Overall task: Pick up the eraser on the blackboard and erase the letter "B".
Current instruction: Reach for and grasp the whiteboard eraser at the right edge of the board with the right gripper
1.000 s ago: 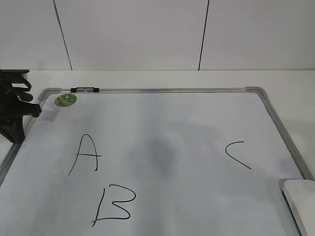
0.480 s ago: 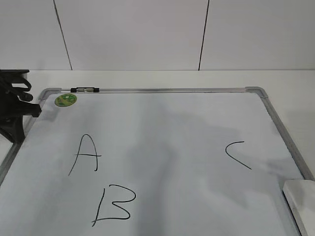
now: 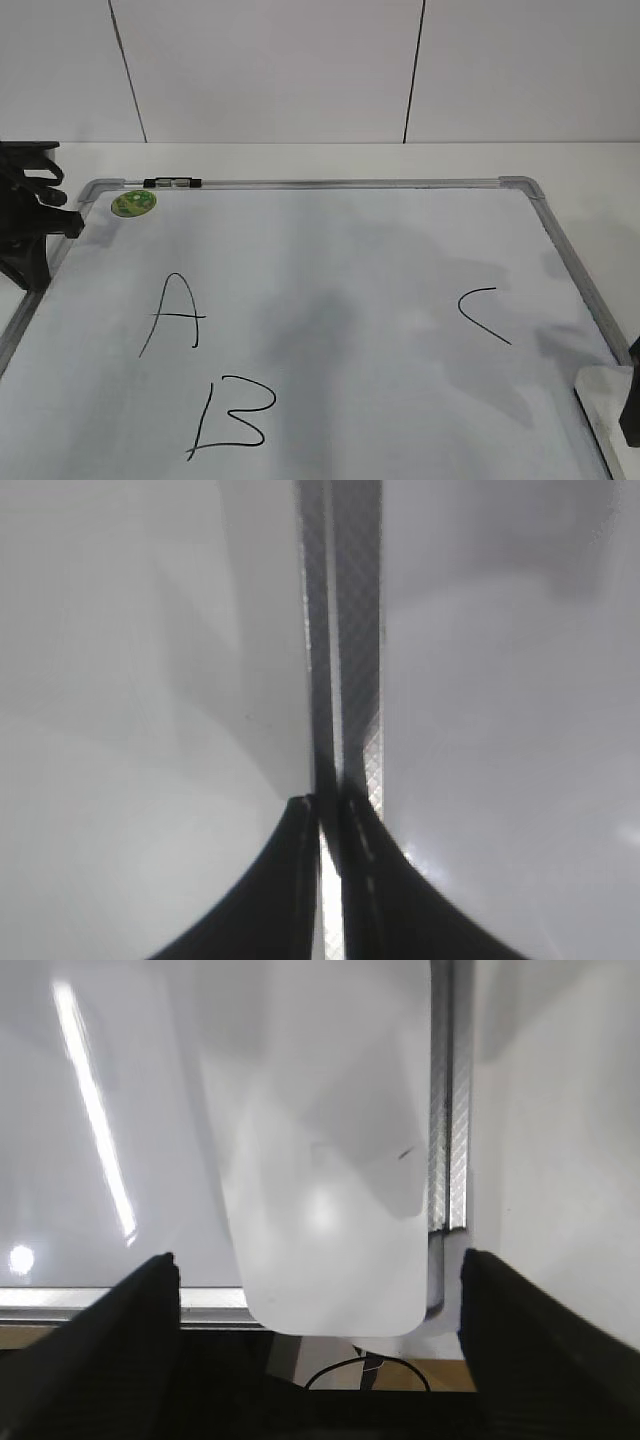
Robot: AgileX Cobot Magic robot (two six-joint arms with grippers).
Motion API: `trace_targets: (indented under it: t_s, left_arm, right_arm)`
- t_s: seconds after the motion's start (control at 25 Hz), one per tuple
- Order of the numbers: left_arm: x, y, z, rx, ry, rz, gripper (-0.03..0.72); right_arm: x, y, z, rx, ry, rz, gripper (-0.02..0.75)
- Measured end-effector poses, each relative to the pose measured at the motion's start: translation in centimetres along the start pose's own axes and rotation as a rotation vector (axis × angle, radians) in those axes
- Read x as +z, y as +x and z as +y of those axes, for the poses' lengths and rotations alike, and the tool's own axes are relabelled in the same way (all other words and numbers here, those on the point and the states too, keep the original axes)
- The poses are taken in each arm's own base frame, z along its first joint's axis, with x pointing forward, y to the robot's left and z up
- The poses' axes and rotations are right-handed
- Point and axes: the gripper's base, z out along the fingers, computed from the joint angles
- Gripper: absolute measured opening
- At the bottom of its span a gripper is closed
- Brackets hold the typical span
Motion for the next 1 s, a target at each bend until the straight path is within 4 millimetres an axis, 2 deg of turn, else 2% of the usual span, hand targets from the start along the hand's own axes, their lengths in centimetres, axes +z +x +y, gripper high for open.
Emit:
trace_targets:
  t_s: [0.44, 1.0]
  left_arm:
    - [0.0, 0.0, 0.0, 0.000, 0.000, 0.000, 0.020]
    - [0.0, 0.0, 0.0, 0.000, 0.000, -0.004, 0.020]
  right_arm:
    - [1.4, -1.6, 0.0, -0.031, 0.006, -0.023, 0.671]
    - [1.6, -2.0, -0.2, -0.044, 0.024, -0.061, 0.669]
